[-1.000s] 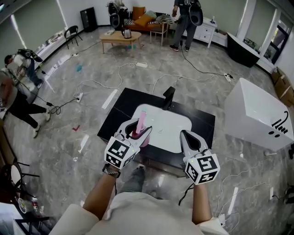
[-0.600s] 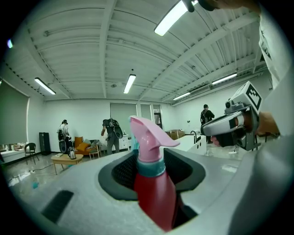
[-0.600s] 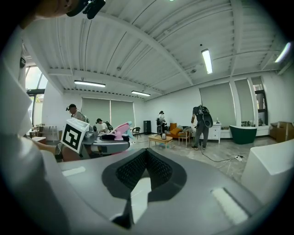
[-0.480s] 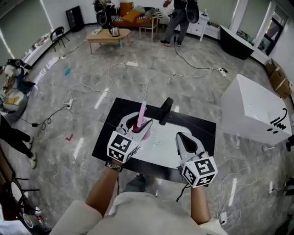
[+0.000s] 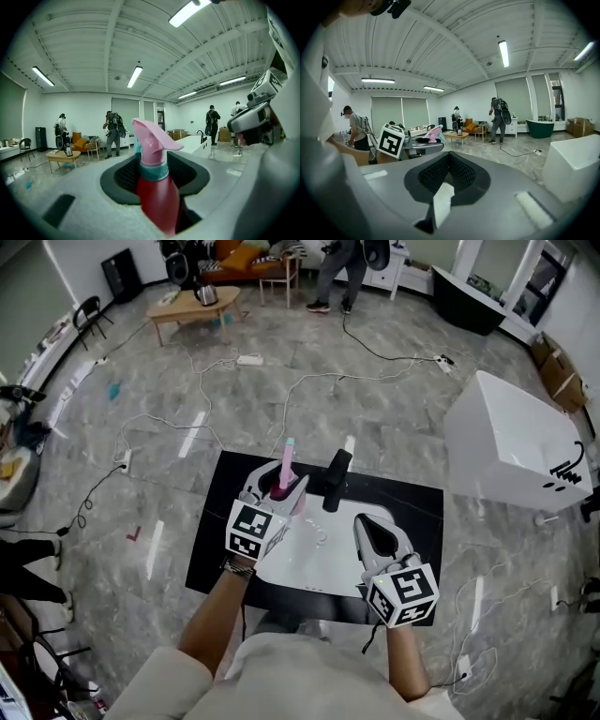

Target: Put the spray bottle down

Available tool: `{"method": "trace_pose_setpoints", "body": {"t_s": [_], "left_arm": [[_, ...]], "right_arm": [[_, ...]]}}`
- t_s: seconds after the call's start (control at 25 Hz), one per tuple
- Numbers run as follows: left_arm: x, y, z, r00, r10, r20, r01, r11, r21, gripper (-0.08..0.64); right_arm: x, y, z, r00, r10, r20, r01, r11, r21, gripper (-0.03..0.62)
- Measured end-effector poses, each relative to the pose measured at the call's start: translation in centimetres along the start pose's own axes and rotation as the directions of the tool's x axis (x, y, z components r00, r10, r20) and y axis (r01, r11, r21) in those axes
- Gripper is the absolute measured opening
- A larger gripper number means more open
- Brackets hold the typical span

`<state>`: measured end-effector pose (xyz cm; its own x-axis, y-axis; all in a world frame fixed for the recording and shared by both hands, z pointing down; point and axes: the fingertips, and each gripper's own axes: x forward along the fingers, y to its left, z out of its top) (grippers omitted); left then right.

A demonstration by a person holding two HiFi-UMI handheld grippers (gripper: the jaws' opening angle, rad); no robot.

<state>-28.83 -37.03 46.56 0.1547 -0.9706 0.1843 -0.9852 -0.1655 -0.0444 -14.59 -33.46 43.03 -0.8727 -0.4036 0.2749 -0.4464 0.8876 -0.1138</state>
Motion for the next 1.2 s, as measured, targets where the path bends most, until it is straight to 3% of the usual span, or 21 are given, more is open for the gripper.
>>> {"method": "trace_pose_setpoints", "body": {"t_s": [0.28,0.52,1.2], "left_arm": [[5.5,2.5,-3.8,0.998,-0.056,-0.027,0.055,0.998,-0.030,0.181],[10.2,3.9,-5.9,0.997,-0.075,0.033,0.076,0.997,-0.020,0.179],[16.7,4.2,-13.1,0.989,-0.133,-0.057,0.134,0.991,0.001,0.179]], "right_arm": [[2.7,-1.6,-1.2,0.997,-0.055,-0.056,0.057,0.998,0.034,0.006],[4.7,-3.3,-1.9,0.992,-0.090,-0.085,0.096,0.993,0.065,0.006],[5.8,-7.3,-4.2,0.973,-0.182,-0.139,0.200,0.971,0.129,0.006]]}}
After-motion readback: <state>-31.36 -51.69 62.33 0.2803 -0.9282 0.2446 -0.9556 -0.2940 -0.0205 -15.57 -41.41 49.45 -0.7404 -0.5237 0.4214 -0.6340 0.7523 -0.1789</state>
